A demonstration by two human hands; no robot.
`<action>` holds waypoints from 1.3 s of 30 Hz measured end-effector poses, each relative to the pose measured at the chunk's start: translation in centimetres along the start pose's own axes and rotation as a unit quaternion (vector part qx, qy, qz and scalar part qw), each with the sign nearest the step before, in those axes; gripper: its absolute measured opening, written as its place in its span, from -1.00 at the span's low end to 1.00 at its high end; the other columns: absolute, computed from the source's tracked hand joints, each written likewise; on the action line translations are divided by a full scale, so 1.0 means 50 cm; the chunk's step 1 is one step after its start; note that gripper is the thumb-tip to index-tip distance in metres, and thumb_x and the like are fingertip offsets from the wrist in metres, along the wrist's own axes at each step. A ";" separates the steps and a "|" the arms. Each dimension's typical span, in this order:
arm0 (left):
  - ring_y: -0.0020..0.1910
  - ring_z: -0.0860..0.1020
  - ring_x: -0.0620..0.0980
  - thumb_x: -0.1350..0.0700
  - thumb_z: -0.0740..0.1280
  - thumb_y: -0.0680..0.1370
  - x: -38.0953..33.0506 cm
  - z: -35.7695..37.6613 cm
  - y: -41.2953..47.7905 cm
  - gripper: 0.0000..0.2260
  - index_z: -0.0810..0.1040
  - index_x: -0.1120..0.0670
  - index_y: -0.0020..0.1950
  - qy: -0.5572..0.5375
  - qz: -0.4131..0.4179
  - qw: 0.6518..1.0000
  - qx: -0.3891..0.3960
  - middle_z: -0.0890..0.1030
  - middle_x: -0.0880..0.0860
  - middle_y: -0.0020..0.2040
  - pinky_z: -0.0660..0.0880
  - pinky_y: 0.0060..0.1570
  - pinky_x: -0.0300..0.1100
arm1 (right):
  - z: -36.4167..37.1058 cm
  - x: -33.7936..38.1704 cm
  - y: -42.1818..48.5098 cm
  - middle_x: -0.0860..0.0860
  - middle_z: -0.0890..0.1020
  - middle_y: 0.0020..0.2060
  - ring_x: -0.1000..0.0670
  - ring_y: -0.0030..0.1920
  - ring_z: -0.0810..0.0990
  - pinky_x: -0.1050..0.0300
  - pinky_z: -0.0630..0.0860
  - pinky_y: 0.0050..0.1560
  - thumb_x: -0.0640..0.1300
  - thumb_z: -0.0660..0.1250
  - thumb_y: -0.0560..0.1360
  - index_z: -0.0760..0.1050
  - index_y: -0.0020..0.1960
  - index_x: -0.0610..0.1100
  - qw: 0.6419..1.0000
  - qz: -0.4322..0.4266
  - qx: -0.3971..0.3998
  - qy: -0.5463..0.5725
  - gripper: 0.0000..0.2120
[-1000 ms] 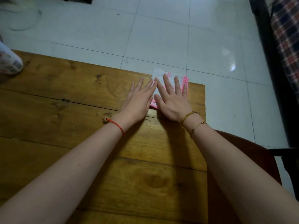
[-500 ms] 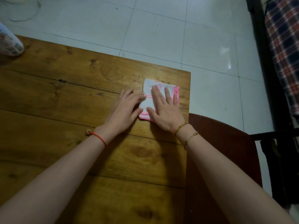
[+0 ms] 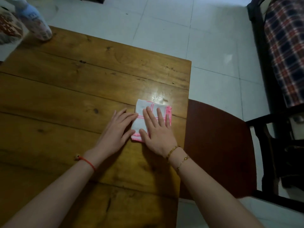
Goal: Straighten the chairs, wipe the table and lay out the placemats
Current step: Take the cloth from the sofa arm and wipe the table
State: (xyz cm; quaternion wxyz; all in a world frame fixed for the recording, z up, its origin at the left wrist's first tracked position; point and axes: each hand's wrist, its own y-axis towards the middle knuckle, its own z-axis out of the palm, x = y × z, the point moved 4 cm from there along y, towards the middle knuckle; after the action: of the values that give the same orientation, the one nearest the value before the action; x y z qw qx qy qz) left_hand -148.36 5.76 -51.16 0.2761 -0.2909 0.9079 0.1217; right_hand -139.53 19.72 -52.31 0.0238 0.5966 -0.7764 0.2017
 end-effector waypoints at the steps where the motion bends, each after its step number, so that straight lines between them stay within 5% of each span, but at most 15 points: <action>1: 0.54 0.16 0.02 0.08 0.33 0.58 0.000 0.001 -0.024 -0.50 0.33 0.03 0.51 -0.001 0.002 1.000 -0.004 0.40 -0.01 0.45 -0.09 0.52 -0.04 | 0.009 0.011 -0.018 0.15 -0.27 0.56 -0.06 0.54 -0.38 -0.24 -0.25 0.53 0.26 -0.16 0.61 -0.32 0.58 0.06 1.000 -0.001 0.002 0.000 -0.36; 19: 0.56 0.12 0.03 0.04 0.29 0.60 0.023 -0.062 -0.412 -0.51 0.31 0.05 0.52 0.061 -0.055 0.996 -0.023 0.37 0.00 0.48 -0.15 0.51 -0.08 | 0.150 0.277 -0.225 0.16 -0.29 0.56 -0.07 0.54 -0.39 -0.19 -0.35 0.51 0.26 -0.15 0.62 -0.33 0.57 0.08 0.998 -0.047 0.030 -0.021 -0.36; 39: 0.57 0.07 0.08 0.09 0.27 0.61 0.394 -0.305 -0.195 -0.52 0.29 0.03 0.53 0.174 -0.172 0.968 -0.060 0.34 0.02 0.50 -0.10 0.53 0.06 | 0.073 0.519 0.279 0.13 -0.28 0.56 -0.09 0.55 -0.37 -0.24 -0.35 0.49 0.25 -0.19 0.62 -0.30 0.58 0.07 0.988 -0.126 0.046 -0.073 -0.38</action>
State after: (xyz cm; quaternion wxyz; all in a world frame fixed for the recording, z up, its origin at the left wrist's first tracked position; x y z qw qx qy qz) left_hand -162.52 -16.95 -50.54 0.1128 -0.4751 0.8695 0.0740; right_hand -159.27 -2.44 -52.41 -0.0357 0.7032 -0.6846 0.1885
